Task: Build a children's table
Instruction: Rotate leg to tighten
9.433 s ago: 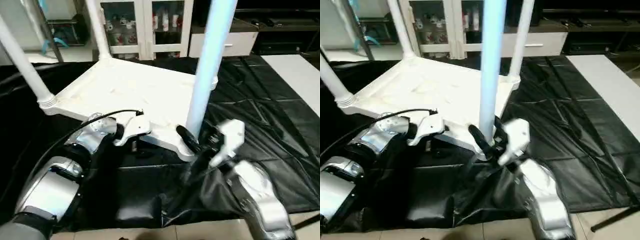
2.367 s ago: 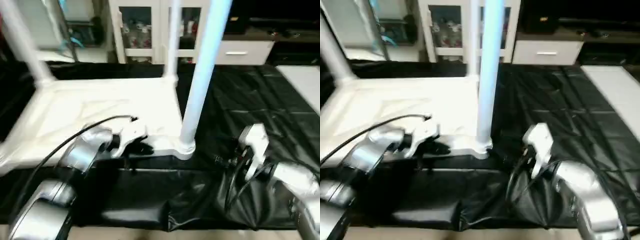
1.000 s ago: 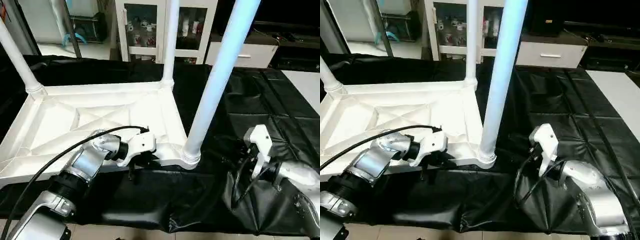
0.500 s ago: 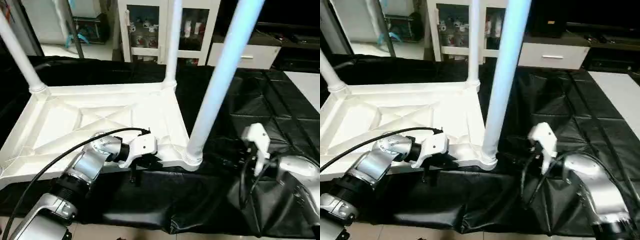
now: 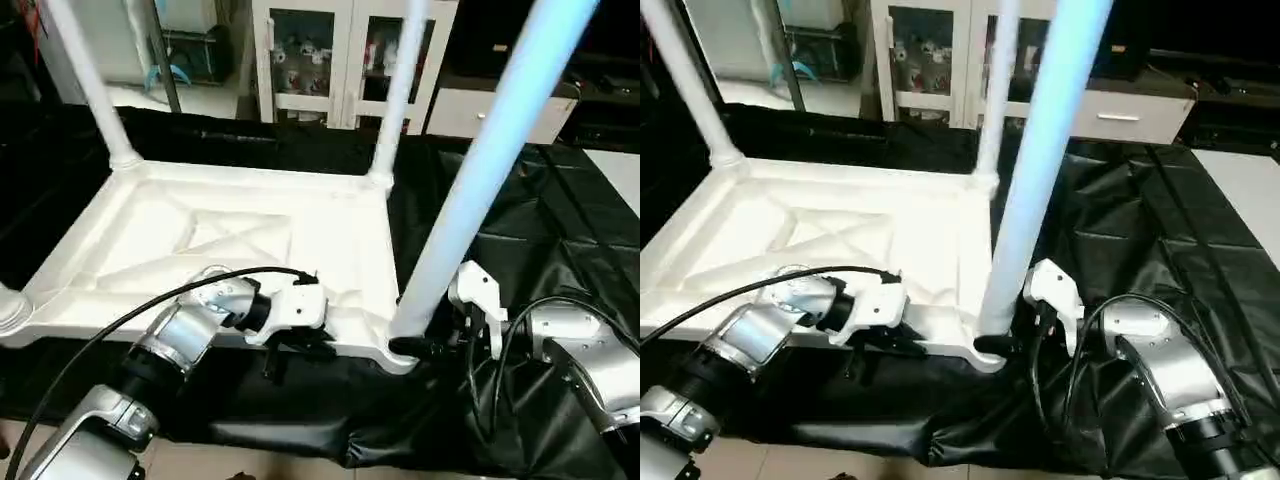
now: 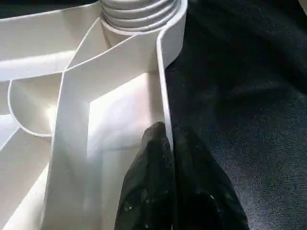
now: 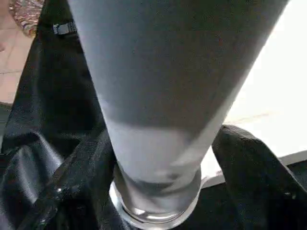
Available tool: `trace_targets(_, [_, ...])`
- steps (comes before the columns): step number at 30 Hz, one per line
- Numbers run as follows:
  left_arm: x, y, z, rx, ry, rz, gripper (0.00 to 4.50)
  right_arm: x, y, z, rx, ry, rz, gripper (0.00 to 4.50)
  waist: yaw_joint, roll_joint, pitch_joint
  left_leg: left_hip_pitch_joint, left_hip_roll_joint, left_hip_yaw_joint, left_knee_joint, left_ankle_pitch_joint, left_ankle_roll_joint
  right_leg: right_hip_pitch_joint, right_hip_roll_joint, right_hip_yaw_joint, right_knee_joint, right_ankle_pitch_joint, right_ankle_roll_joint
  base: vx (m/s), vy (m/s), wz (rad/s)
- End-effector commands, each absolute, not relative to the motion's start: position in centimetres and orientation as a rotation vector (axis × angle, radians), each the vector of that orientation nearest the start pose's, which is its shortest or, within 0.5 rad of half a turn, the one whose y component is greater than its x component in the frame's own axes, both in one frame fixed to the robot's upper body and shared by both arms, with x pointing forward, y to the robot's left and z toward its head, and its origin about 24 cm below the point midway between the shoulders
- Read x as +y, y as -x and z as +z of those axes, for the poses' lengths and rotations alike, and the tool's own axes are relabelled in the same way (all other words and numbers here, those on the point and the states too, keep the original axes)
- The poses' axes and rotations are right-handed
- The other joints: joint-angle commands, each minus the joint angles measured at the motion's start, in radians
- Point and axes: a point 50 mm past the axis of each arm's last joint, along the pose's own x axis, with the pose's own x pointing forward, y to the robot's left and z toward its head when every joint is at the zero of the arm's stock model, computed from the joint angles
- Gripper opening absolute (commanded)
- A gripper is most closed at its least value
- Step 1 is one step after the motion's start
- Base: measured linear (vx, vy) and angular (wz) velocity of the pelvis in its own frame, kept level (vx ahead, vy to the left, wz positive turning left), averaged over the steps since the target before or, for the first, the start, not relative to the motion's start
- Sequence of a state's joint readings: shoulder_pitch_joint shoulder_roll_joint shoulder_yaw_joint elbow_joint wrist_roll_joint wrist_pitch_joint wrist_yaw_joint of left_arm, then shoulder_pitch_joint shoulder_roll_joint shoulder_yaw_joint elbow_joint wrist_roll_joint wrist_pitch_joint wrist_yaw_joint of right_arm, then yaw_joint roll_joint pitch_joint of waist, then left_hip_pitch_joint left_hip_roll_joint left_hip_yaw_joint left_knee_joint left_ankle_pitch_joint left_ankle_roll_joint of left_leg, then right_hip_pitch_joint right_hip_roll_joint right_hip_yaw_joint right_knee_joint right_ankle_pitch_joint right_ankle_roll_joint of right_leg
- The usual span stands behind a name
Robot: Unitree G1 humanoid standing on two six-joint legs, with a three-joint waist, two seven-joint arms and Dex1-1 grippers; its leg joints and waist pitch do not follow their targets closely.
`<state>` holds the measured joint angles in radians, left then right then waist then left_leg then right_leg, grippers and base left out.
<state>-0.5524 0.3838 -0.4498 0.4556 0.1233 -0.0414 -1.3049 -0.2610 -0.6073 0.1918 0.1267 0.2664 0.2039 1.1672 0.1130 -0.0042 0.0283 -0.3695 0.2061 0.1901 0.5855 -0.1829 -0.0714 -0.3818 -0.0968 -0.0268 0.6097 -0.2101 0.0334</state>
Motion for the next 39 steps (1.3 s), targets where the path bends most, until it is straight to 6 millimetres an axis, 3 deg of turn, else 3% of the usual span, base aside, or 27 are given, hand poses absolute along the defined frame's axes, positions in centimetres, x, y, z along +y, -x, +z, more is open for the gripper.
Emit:
trace_targets(1, [9.9,-28.0,3.1,0.485,-0.728,-1.708,0.0,-18.6,-26.5,7.1,0.354,0.272,1.288,3.14,-0.009,-0.015,-0.043,0.018,0.027,-0.005,-0.077,-0.246,0.027,0.022,-0.037,0.024,-0.071,-0.145,-0.219,0.0,0.0,0.0])
trace_targets(3, [10.0,-28.1,3.1,0.487,-0.731,-1.701,0.0,-18.7,-26.3,7.0,0.369,0.273,1.315,3.14,-0.008,-0.015,-0.042,0.017,0.028,-0.005,-0.076,-0.245,0.031,0.022,-0.037,0.024,-0.071,-0.141,-0.222,0.0,0.0,0.0])
trace_targets(8, [10.2,-28.3,3.1,0.493,-0.733,-1.689,0.0,-18.6,-26.3,6.7,0.391,0.285,1.35,2.64,-0.007,-0.018,-0.041,0.018,0.029,-0.005,-0.078,-0.269,0.025,0.02,-0.04,0.025,-0.076,-0.199,-0.214,0.0,0.0,0.0])
trace_targets(15, [10.4,-28.4,3.1,0.498,-0.736,-1.684,0.0,-18.6,-26.4,6.4,0.408,0.293,1.372,2.1,-0.007,-0.019,-0.042,0.017,0.028,-0.003,-0.076,-0.248,0.032,0.021,-0.037,0.024,-0.072,-0.159,-0.224,0.0,0.0,0.0])
trace_targets(39, [10.7,-28.5,3.0,0.513,-0.731,-1.675,0.0,-18.5,-26.0,5.5,0.45,0.274,1.4,1.98,-0.008,-0.02,-0.04,0.019,0.029,-0.004,-0.081,-0.287,0.019,0.018,-0.037,0.026,-0.077,-0.203,-0.212,0.0,0.0,0.0])
